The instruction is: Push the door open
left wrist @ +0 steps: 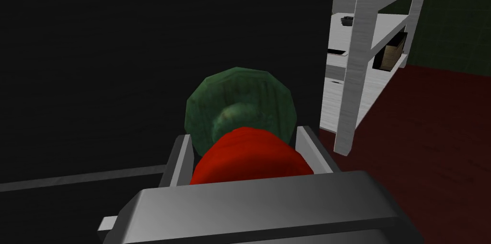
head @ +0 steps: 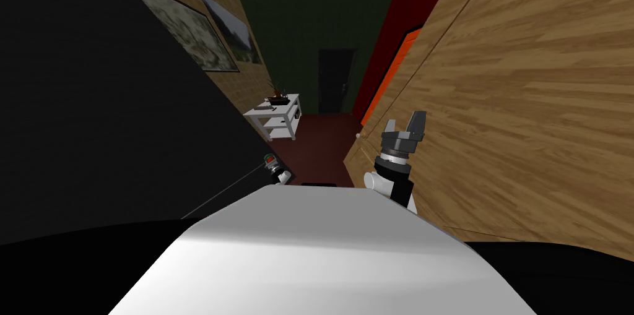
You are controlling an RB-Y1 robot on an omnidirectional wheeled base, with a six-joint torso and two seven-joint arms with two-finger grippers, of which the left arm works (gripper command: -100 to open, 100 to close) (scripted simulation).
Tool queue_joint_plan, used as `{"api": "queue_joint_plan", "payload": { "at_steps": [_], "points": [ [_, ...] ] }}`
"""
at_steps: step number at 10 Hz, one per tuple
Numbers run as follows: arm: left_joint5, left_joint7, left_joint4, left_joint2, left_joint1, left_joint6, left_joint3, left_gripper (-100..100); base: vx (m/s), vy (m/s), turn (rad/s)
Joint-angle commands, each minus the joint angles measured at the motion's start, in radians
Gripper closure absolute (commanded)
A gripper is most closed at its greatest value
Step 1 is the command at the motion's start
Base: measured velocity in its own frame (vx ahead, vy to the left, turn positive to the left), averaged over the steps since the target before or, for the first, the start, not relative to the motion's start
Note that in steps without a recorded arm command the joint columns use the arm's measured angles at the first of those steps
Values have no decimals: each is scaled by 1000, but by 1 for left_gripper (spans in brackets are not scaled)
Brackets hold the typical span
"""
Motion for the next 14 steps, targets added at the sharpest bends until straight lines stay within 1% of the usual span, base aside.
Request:
{"api": "queue_joint_plan", "payload": {
  "at_steps": [1, 4, 5, 6, 7, 8, 10, 12, 14],
  "points": [
    [5, 11, 14, 10, 0, -15, 16, 100, 157, 4, 84],
    [8, 11, 2, -8, 7, -8, 25, 100, 194, 20, 99],
    [7, 8, 2, -12, 12, -3, 21, 100, 86, 17, 32],
    [18, 5, 1, 8, 13, -7, 37, 100, 102, 24, 27],
    [23, 3, 1, 16, 13, -9, 46, 100, 153, 51, 32],
    [27, 2, 1, 20, 14, -10, 50, 100, 169, 53, 36],
    [41, -2, 2, 30, 15, -14, 71, 100, 178, 68, 85],
    [45, -3, 2, 32, 15, -15, 76, 100, 120, 49, 0],
    [62, -8, 3, 32, 17, -20, 101, 100, 162, 55, 41]
  ]
}}
